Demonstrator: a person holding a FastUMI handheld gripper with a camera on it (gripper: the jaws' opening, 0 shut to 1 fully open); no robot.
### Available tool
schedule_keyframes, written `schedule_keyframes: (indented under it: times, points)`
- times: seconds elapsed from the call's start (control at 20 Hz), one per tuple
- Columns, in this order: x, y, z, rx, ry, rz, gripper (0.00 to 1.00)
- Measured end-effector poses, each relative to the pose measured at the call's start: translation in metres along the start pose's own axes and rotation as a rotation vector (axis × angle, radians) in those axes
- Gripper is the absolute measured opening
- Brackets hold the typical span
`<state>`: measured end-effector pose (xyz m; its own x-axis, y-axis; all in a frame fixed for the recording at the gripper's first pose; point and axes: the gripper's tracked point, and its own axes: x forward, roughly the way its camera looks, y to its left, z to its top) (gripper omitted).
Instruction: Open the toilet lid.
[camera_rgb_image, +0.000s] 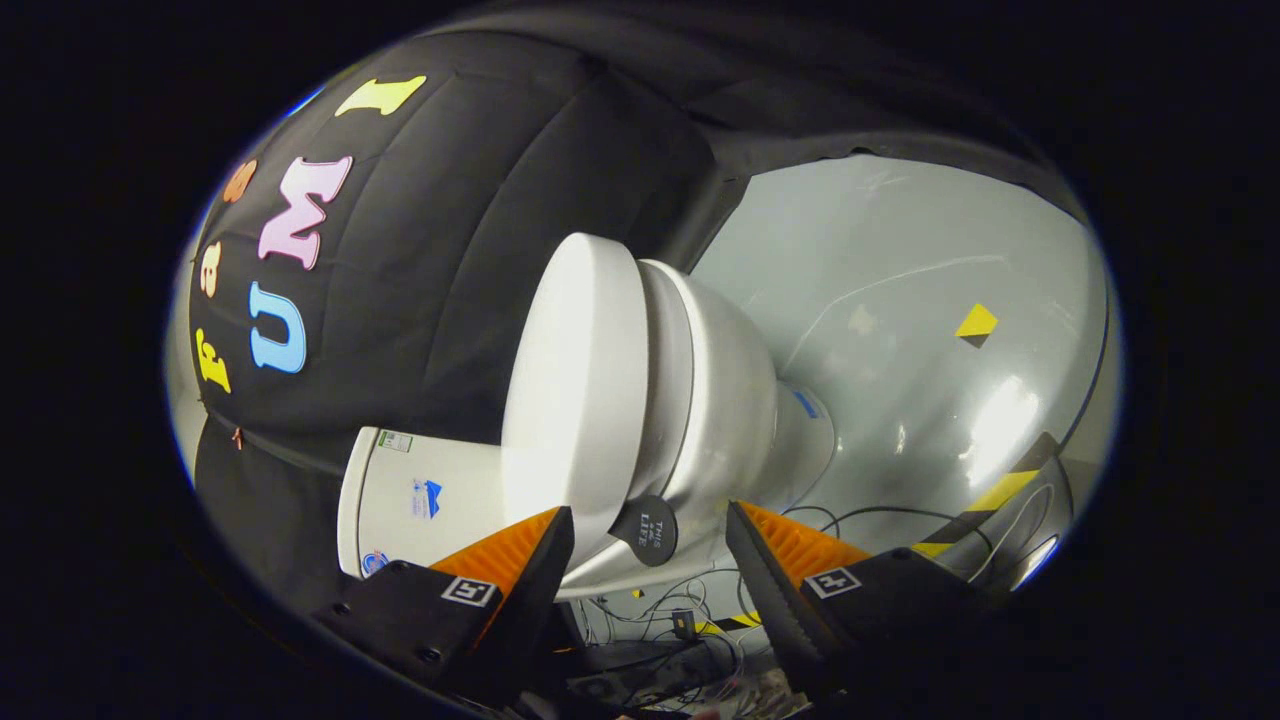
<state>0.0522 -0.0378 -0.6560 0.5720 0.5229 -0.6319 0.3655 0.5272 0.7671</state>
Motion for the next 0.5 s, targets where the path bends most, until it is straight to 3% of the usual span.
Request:
schedule_keyframes:
  times: [0.05,0.1,0.25,0.35,0.5]
  points:
    - [0.004,-0.001,-0.002,0.006,0.011,0.005,0.96]
    - [0.007,0.001,-0.007,0.019,0.026,0.017,0.86]
    - [0.018,0.001,-0.01,0.042,0.048,0.022,0.83]
    - [0.034,0.0,-0.019,0.05,0.069,0.023,0.45]
    - [0.022,0.009,-0.012,0.11,0.047,0.058,0.17]
